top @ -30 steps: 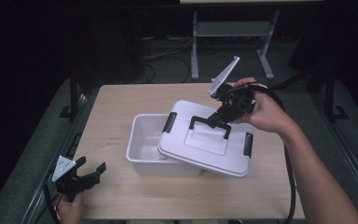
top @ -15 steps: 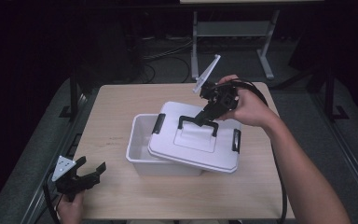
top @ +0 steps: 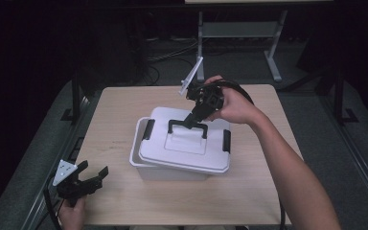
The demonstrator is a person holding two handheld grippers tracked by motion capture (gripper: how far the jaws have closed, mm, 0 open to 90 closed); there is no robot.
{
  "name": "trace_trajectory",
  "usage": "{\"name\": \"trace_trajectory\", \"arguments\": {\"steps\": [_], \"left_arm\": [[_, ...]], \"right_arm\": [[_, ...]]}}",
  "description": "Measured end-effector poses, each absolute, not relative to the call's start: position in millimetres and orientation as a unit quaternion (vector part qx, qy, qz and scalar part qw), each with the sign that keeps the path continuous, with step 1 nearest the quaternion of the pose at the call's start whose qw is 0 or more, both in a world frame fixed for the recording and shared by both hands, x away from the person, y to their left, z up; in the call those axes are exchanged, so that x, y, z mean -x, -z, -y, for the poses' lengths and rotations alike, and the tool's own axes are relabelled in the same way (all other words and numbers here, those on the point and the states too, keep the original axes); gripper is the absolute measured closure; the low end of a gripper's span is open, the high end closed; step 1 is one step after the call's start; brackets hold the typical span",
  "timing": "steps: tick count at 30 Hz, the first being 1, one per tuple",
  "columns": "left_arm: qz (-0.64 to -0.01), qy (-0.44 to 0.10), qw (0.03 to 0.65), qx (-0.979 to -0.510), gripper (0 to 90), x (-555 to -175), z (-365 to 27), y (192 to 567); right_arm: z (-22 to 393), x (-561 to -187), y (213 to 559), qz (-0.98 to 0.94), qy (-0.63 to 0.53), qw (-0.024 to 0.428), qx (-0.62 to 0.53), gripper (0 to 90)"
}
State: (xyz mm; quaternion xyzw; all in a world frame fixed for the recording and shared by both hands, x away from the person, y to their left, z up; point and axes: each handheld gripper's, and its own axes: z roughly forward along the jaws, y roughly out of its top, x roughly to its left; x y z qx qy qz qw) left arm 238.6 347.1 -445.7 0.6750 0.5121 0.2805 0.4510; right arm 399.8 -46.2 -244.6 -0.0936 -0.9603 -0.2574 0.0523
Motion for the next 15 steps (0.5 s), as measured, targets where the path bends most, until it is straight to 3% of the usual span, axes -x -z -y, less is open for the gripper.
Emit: {"name": "trace_trajectory", "arguments": {"steps": [15], "left_arm": [[-0.513, -0.281, 0.452, -0.674, 14.0, -238.9, -347.4, 445.9]], "right_arm": [[23.3, -417.1, 253.7, 0.961, 0.256, 0.07, 0.076, 84.4]]}}
